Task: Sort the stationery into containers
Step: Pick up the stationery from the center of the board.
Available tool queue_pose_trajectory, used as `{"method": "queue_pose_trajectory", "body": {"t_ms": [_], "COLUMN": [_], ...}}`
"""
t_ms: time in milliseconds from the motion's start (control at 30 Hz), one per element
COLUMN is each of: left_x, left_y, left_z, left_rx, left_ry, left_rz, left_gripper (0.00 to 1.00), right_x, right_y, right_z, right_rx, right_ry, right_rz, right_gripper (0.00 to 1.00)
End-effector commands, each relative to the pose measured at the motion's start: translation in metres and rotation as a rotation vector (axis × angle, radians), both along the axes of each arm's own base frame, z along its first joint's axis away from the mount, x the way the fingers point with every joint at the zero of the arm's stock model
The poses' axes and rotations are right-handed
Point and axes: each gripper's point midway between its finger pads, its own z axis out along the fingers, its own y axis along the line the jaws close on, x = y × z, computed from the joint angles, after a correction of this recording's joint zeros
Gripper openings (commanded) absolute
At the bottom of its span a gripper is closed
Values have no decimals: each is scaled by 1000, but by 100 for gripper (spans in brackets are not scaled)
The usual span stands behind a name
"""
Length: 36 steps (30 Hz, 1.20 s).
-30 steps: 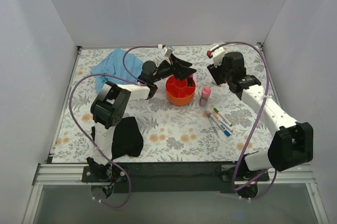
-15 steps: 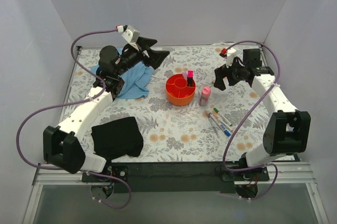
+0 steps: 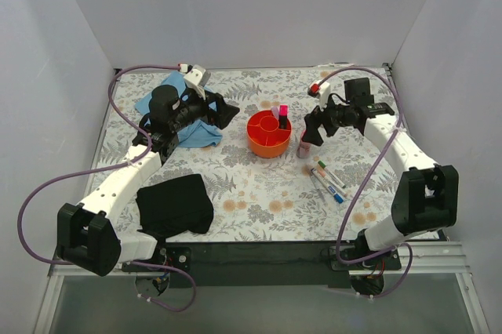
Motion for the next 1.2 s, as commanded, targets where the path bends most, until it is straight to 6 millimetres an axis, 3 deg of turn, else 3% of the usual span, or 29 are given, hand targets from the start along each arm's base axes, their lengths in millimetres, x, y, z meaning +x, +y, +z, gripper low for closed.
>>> {"method": "queue_pose_trajectory", "body": {"t_ms": [0, 233, 367, 767, 967, 1067, 1100, 1167], "left_x": [-1, 0, 1, -1, -3, -4, -4, -5], "left_y": [6, 6, 7, 8, 8, 8, 8, 9], "left_z": [16, 15, 16, 15, 15, 14, 14, 14], "left_rx": [-2, -7, -8, -21, -23, -25, -26, -27], "left_ry": [-42, -39, -38, -35, -37, -32, -34, -32], "left_rz": [13, 15, 18, 15, 15, 16, 16, 16], "left_gripper": [85, 85, 85, 85, 85, 85, 85, 85], "right_x": [10, 24, 28, 17, 16, 16, 16, 14], "right_y": [2, 14, 15, 7, 5, 6, 6, 6], "right_z": [-15, -22, -25, -40, -46, -45, -45, -44], "right_rx": [-64, -86, -84, -155, -174, -172, -172, -170], "right_ry": [-5, -4, 8, 13, 20, 20, 18, 17], "right_rz": [23, 39, 36, 26, 26, 29, 32, 42], "right_gripper": [98, 94, 83, 82, 75, 68, 59, 52]}}
